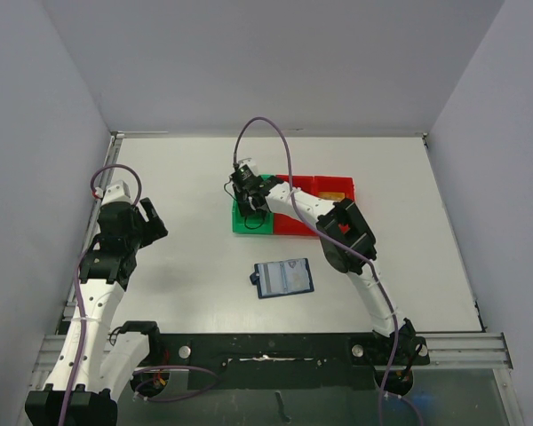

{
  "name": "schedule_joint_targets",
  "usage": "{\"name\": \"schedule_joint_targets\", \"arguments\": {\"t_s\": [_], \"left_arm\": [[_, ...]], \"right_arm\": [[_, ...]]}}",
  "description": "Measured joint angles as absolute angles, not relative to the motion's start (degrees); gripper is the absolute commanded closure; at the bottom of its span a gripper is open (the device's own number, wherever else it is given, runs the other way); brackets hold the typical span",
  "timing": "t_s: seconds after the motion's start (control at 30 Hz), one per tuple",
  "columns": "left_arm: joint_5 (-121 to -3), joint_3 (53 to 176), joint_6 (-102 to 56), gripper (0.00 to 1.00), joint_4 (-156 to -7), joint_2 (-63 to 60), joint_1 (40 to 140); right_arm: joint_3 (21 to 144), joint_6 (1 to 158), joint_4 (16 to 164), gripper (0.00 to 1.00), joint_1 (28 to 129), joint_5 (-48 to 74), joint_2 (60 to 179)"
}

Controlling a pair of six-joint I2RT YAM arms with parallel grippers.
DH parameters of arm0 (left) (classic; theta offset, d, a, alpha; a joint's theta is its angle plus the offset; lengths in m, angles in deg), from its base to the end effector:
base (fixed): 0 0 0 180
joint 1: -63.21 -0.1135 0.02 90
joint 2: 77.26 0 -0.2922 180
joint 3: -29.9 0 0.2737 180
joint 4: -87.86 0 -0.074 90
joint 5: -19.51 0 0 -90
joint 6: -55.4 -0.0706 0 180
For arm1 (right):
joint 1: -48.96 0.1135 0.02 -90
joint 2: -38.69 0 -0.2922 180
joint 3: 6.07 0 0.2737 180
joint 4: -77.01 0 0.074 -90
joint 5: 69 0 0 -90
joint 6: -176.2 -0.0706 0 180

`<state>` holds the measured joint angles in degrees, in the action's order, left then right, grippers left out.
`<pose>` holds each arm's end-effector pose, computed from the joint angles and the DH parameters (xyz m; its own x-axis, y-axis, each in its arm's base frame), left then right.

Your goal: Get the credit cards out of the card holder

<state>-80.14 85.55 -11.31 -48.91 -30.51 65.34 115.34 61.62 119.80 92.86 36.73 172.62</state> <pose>0.2091 0.0041 0.2877 -0.4774 -0.3723 -0.7959 -0.3162 0.9179 -0.2397 0.4245 0.3819 0.1479 -0.7702 -0.1855 -0.6103 -0.2594 0.9652 0.0340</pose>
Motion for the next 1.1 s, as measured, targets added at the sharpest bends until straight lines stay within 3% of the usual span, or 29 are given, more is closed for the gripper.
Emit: {"name": "schedule_joint_targets", "arguments": {"t_s": [0.5, 1.1], "left_arm": [[-80.14, 85.55, -11.31, 0.26, -48.91, -30.51, 65.34], [-80.14, 85.55, -11.31, 0.26, -48.91, -30.51, 65.34]], "right_arm": [[115.34, 58.43, 120.61, 0.65, 93.69, 35.00, 172.29], [116.24, 60.77, 118.14, 0.65, 93.63, 43.81, 172.64]]}}
